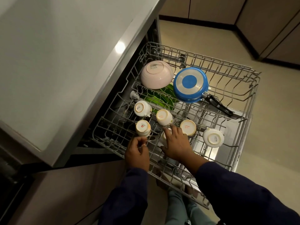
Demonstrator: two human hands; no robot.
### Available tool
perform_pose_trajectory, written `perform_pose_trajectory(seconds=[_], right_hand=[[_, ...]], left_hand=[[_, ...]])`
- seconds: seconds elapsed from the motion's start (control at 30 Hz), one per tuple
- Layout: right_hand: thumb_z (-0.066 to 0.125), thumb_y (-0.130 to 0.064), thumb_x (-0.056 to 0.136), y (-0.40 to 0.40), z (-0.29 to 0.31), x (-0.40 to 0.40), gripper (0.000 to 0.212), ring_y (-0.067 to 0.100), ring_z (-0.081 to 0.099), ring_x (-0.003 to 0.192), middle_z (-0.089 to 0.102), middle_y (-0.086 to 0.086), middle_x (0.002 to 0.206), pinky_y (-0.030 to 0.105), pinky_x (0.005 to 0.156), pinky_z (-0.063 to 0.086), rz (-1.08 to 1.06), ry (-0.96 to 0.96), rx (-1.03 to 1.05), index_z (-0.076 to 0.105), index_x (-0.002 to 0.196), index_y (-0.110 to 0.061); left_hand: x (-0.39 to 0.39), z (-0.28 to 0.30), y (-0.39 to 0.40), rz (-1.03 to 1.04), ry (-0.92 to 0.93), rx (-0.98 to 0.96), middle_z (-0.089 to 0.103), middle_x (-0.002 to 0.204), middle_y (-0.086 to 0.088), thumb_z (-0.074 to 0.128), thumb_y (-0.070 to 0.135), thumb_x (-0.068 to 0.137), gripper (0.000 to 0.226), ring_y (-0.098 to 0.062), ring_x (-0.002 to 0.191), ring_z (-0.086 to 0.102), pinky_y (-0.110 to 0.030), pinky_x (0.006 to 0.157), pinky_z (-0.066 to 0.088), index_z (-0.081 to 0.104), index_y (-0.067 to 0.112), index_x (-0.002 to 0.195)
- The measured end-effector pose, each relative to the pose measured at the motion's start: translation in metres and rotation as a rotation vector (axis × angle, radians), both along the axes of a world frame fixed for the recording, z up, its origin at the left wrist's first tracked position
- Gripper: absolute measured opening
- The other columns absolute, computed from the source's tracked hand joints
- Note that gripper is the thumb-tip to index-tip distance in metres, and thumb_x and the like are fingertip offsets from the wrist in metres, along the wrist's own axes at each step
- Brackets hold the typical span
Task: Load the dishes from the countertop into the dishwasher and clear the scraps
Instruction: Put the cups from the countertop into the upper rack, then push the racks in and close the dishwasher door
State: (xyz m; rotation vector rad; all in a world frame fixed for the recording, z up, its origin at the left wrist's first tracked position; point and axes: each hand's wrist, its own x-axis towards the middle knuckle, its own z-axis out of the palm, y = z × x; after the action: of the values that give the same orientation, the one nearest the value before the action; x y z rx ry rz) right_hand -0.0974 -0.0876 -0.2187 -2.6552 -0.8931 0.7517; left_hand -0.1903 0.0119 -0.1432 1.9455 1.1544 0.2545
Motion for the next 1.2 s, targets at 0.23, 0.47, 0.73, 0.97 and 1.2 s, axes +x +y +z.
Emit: perform_pose_trajectory(seconds=[0.23, 0.47, 0.73, 0.97, 1.2], right_hand=[[0.052, -0.043, 0.088, -0.022, 0.036, 0.010, 0.063, 0.029, 0.030, 0.132, 0.024, 0.012, 0.148, 0.040, 0.105, 0.034, 0.010, -0.031, 0.173, 0.029, 0.140, -0.016], [0.060, -0.040, 0.085, -0.068, 0.087, 0.003, 0.060, 0.028, 0.037, 0.127, 0.032, 0.011, 0.142, 0.038, 0.103, 0.036, 0.008, -0.061, 0.254, 0.039, 0.135, -0.013], [0.057, -0.036, 0.089, -0.133, 0.113, -0.026, 0.042, 0.025, 0.049, 0.110, 0.043, 0.009, 0.128, 0.031, 0.088, 0.041, -0.020, -0.033, 0.302, 0.048, 0.121, -0.011], [0.058, -0.035, 0.089, -0.156, 0.128, -0.053, 0.041, 0.026, 0.051, 0.106, 0.045, 0.010, 0.122, 0.034, 0.084, 0.044, 0.035, -0.037, 0.345, 0.049, 0.120, -0.009], [0.061, -0.034, 0.087, -0.203, 0.148, -0.100, 0.044, 0.030, 0.054, 0.106, 0.045, 0.012, 0.125, 0.039, 0.088, 0.047, 0.170, 0.010, 0.446, 0.049, 0.121, -0.009]], left_hand=[[0.000, 0.025, -0.006, -0.008, -0.048, 0.066, 0.065, 0.098, -0.014, 0.054, -0.003, 0.080, 0.016, -0.029, 0.091, 0.061, -0.044, 0.084, 0.050, 0.063, 0.004, 0.092], [-0.022, 0.069, -0.033, 0.038, -0.067, 0.117, 0.062, 0.105, -0.011, 0.050, -0.003, 0.079, 0.022, -0.016, 0.085, 0.053, -0.034, 0.083, 0.047, 0.061, 0.004, 0.097], [-0.072, 0.107, -0.071, 0.003, -0.052, 0.129, 0.058, 0.114, -0.010, 0.053, 0.001, 0.082, 0.024, -0.019, 0.096, 0.057, -0.029, 0.085, 0.046, 0.058, 0.004, 0.106], [-0.133, 0.131, -0.117, 0.158, -0.093, 0.168, 0.057, 0.115, -0.007, 0.053, 0.003, 0.084, 0.024, -0.015, 0.100, 0.056, -0.024, 0.084, 0.043, 0.058, 0.008, 0.107], [-0.206, 0.153, -0.198, 0.329, -0.072, 0.173, 0.057, 0.117, -0.009, 0.052, 0.004, 0.085, 0.025, -0.019, 0.103, 0.056, -0.021, 0.085, 0.040, 0.057, 0.010, 0.109]])
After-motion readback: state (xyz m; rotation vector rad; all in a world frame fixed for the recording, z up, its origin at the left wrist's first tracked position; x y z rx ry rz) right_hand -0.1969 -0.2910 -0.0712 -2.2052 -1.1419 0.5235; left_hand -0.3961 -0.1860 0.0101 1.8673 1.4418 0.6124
